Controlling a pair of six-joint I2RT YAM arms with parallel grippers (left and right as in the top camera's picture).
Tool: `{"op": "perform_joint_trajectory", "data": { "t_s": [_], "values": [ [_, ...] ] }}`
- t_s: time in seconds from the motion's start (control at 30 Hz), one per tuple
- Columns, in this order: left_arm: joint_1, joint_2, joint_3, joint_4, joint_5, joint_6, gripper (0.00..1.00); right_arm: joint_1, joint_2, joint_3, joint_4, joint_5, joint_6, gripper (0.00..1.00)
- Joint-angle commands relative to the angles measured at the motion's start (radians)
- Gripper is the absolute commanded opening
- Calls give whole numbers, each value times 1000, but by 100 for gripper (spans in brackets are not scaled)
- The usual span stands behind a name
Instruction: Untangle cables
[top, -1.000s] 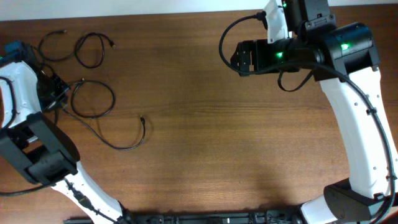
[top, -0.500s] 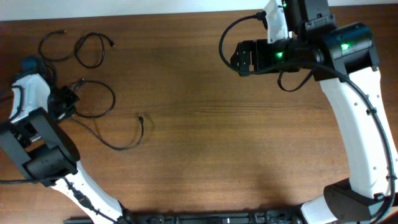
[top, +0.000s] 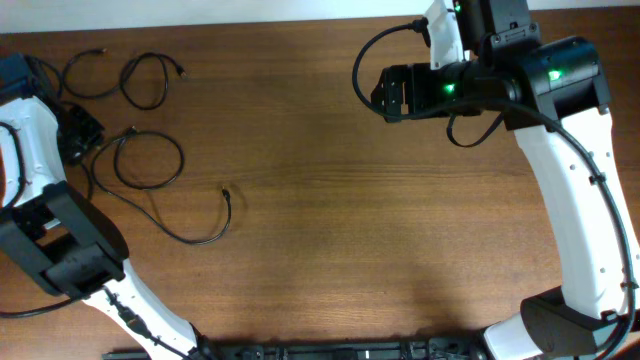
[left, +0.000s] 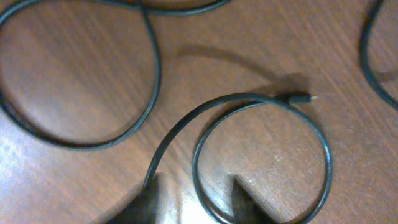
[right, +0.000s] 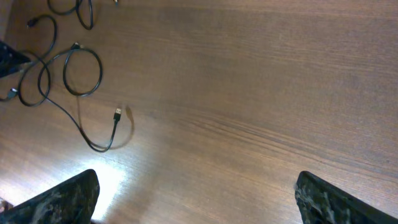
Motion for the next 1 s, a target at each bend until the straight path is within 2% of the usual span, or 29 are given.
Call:
{"op": "perform_joint_trajectory", "data": {
  "t_s": [0.0,0.1,0.13,0.17,0.2,0.27,0.3,0.43,0.57,0.67,0.77,0.83,0.87,0.9,0.97],
  "values": [
    [9,-14,-37,-24,-47,-2,49,5,3,5,0,8,-11,98],
    [16,-10,-133,-1,-64,-2,50,5,3,5,0,8,-11,98],
    [23,-8,-167,19,-64,-2,45,5,3,5,0,8,-11,98],
    [31,-8,-198,42,-64,-2,38,5,3,5,0,8,-11,98],
    [42,-8,-227,69,-64,-2,23,5,3,5,0,8,-11,98],
    [53,-8,-263,112,-64,-2,5,5,3,5,0,8,-11,98],
    [55,-8,-274,126,-64,-2,2,5,3,5,0,8,-11,99],
    [63,-7,-328,215,-64,-2,0,5,3,5,0,8,-10,98],
    [60,-7,-420,328,-51,-5,9,5,3,5,0,8,-11,98],
    [62,-9,-411,331,80,-1,12,5,3,5,0,8,-11,98],
    [57,-14,-347,311,196,35,24,5,3,5,0,8,-11,98],
    [52,-35,-259,255,187,44,45,5,3,5,0,8,-11,98],
    [53,-53,-216,239,188,43,88,5,3,5,0,8,-10,98],
    [59,-76,-167,229,188,43,99,5,3,5,0,8,-11,98],
    [75,-108,-103,204,188,43,99,5,3,5,0,8,-11,98]
  ]
}}
